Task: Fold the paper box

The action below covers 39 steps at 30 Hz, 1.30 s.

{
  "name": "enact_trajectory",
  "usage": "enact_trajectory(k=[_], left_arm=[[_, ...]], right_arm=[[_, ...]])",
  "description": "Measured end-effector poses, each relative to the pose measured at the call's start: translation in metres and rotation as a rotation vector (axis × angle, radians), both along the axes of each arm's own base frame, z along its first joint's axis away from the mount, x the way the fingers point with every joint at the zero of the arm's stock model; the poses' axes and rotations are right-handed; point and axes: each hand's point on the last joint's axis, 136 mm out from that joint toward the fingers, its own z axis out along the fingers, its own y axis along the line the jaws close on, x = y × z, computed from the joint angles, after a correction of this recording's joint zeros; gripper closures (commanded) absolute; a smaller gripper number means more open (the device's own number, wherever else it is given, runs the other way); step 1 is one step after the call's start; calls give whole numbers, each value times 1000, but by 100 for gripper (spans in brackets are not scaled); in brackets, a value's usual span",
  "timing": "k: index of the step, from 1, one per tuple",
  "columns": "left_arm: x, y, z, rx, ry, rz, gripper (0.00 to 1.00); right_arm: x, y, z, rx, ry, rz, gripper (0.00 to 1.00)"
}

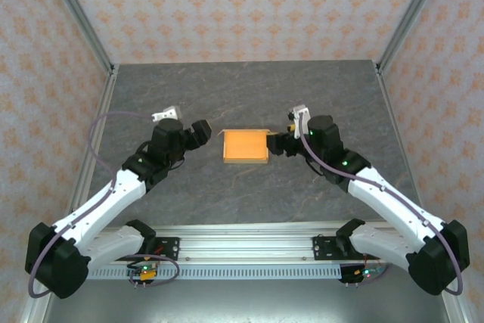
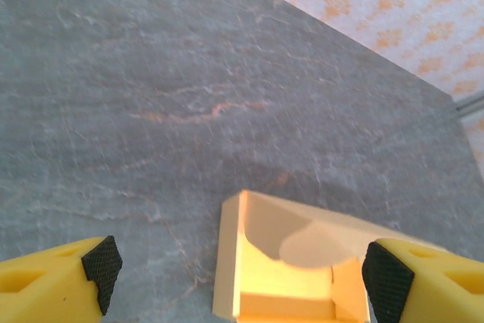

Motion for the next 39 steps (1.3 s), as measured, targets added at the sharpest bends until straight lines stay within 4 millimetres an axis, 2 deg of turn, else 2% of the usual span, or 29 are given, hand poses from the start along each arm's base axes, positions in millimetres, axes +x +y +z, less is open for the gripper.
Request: enact_trajectory(k=[3,5,9,12,15,19,22,25,30,32,35,39], left_arm=[[22,2,-3,52,39,-11,11],[39,-2,-5,86,69,-37,12],[73,-30,-16,105,118,-159,17],[80,-50,-41,74,165,-234,19],[71,-63,-68,59,204,-292,20],[41,-77,-98,92,240,-401,25],[28,-83,-110,135,259,-458,28],[24,-83,-118,159,270,-471,29],[14,-77,-151,181,351,-469,29],[15,-79,-155,174,355,-468,31],[18,-79,-155,171,347,-462,34],[22,-83,-153,153,332,-457,50]], right_arm=[[29,6,9,-23,1,-36,20],[48,7,5,-36,22,-58,20],[77,3,-23,-71,105,-92,21],[87,2,-49,-118,175,-85,22],[80,4,-74,-166,246,-48,23],[61,-2,-102,-224,319,-4,22],[47,-8,-121,-264,372,13,22],[41,-12,-136,-295,415,20,22],[38,-15,-166,-340,497,13,23],[36,-16,-177,-356,533,10,24],[38,-17,-180,-363,553,-2,24],[41,-16,-173,-348,532,-13,23]])
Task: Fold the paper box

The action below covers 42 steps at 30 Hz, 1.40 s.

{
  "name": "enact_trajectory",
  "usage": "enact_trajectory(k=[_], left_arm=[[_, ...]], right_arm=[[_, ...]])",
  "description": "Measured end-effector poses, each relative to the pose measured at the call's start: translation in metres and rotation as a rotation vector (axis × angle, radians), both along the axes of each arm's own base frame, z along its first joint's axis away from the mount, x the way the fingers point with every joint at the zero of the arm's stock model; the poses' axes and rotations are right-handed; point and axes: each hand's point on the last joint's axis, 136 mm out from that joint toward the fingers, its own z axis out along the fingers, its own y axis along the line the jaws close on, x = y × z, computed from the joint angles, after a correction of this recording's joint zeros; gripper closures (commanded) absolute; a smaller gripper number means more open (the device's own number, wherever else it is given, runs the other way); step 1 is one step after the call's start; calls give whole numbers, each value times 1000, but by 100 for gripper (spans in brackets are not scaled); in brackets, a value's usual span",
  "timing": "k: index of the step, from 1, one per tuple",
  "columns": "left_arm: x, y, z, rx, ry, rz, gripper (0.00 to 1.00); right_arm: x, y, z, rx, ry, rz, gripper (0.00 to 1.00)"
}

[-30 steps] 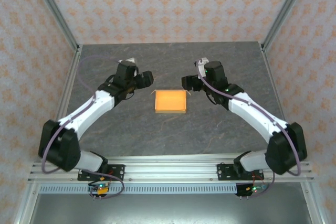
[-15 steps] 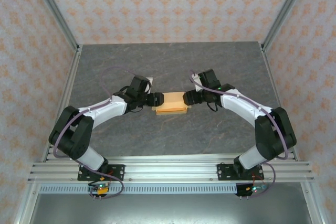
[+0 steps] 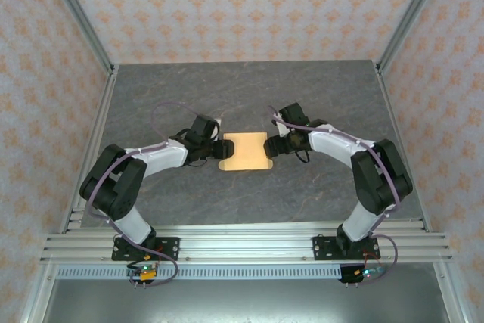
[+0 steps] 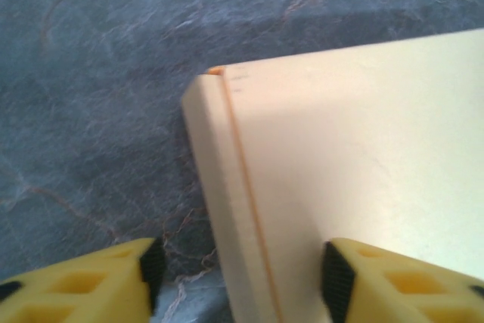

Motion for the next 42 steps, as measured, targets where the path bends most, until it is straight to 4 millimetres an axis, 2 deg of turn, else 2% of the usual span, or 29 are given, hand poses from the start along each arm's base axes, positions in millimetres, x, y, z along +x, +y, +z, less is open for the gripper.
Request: enact_trajectory(k=[5,9,13,16,20,24,34,42], left_arm=[[-1,-5,1,-39,6,0,55],[1,-6,0,-112,37,14,58],[9,-7,-3,-234,52,28,63],[10,-6,-5,-326,60,33,64],[13,-8,-5,-397,56,33,67],[14,-5,-5,-457,53,31,69],[13,3,-7,-570,68,42,72],[21,8,-9,-673,72,56,76]], right_arm=[[11,0,25,74,-50,-87,23],[23,-6,34,203,-35,-202,22],[20,-6,27,383,62,-288,22],[18,9,19,555,195,-320,23],[12,26,2,668,344,-334,24],[4,32,-4,715,415,-339,23],[3,40,-3,771,464,-325,23],[5,42,-2,786,489,-335,23]])
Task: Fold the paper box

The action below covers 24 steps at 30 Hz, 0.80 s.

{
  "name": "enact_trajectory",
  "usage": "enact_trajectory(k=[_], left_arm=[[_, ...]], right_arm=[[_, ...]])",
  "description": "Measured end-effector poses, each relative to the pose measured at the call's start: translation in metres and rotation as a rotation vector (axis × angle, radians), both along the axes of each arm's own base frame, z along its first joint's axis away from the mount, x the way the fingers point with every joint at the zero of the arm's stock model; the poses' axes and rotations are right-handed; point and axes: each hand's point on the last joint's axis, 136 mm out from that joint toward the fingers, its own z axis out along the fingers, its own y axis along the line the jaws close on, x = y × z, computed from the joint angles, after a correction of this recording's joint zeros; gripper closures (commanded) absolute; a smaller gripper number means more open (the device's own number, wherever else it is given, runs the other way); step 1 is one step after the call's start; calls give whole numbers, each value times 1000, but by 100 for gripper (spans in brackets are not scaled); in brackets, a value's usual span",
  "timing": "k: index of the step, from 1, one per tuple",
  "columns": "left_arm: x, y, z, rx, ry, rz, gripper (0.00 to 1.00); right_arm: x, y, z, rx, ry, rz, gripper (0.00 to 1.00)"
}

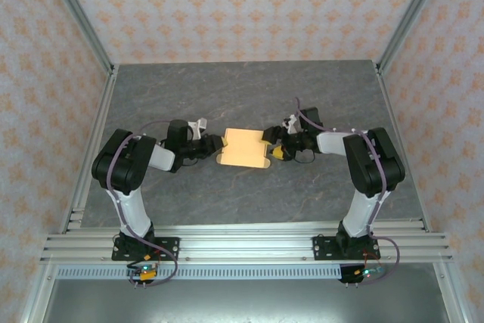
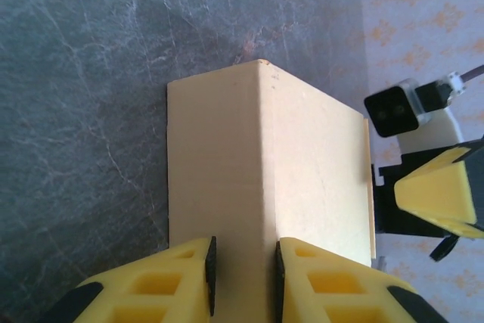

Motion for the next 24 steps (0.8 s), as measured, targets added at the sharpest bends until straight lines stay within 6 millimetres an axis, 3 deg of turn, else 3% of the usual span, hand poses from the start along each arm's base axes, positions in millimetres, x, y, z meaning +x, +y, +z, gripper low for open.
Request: enact_trajectory(k=[13,19,22,24], left_arm=[[3,9,1,-21,-8,30,75],[3,10,1,-13,-1,37,74],[2,10,2,-11,0,39,73],[3,12,4,-4,3,49,72]], right_arm=[[8,12,8,59,-4,-18,26],[17,30,15,149,-2,-64,40],[18,31,12,182,25,-94,53],[19,32,14,198,28,-104,57]])
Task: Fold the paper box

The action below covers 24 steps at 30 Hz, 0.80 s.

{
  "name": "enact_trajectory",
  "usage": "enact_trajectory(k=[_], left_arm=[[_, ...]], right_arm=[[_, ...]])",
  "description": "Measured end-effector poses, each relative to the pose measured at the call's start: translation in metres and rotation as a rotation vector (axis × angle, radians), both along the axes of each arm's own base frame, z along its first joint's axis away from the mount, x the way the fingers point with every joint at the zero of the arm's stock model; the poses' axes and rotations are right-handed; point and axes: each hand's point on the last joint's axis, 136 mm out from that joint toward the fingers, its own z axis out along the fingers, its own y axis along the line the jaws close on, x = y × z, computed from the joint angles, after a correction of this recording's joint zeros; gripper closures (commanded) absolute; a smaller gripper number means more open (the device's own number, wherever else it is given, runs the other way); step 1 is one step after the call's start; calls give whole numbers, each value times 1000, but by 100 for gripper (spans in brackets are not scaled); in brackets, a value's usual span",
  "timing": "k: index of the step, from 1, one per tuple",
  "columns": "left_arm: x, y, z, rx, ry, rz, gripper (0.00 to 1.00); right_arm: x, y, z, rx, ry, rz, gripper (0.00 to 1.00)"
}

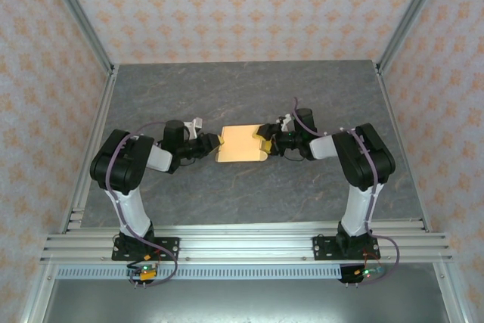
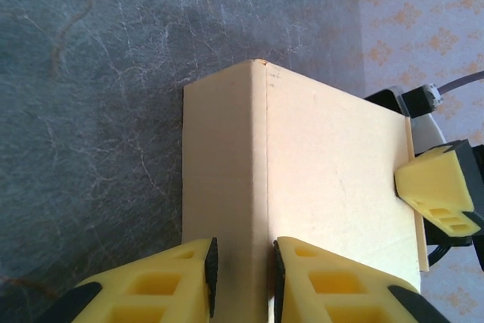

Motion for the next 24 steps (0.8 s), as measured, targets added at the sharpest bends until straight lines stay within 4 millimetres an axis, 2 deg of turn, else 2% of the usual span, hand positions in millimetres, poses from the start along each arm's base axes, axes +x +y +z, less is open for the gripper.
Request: enact_trajectory(k=[3,6,9,12,16,18,20,22,24], left_arm=[[0,6,1,20,14,25,65],[-1,13,5,51,21,56,50],[-6,19,18,84,-3,74,32],[-4,26,54,122,-119,100,25],[-19,36,123,239,-443,146,16],[-40,22,151,318,-643,92,16],[-70,-3,169,388,-863,-11,15],[-97,-26,165,457,-1020,-124,15],[-115,-42,148,553,-1104,-250,15]], right_arm=[[-1,4,3,15,2,-2,58],[-1,5,4,23,22,-14,58],[0,3,5,26,38,-26,58],[-1,1,8,21,58,-32,58],[-5,-6,18,15,78,-40,58],[-6,-12,25,12,86,-48,58],[-7,-20,32,7,95,-58,58],[-9,-26,35,2,116,-65,58],[-12,-31,37,-5,146,-64,58]])
